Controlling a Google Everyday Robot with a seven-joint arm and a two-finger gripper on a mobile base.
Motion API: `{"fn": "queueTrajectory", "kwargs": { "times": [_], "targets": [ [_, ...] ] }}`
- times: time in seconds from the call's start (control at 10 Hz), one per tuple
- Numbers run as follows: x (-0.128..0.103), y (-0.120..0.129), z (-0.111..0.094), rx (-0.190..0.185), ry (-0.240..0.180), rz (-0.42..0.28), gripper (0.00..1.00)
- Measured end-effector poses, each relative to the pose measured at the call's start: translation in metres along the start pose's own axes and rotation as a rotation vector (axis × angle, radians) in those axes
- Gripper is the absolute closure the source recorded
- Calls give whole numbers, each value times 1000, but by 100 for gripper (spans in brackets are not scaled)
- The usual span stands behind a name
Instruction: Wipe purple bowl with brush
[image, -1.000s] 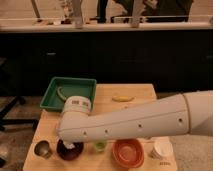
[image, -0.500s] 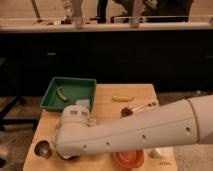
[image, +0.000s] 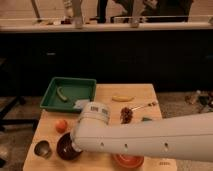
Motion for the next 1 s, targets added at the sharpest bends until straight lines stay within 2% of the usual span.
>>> {"fn": "queueTrajectory", "kwargs": {
  "times": [0.2, 0.3, 0.6, 0.8, 1.0],
  "targets": [
    [-9, -7, 8, 4, 7, -4, 100],
    [-20, -4, 16, -1, 6, -10, 100],
    [-50, 18, 38, -41, 3, -51, 100],
    [-52, 36, 41, -74, -1, -79, 100],
    [-40, 54, 31, -94, -8, -83, 100]
  ]
}}
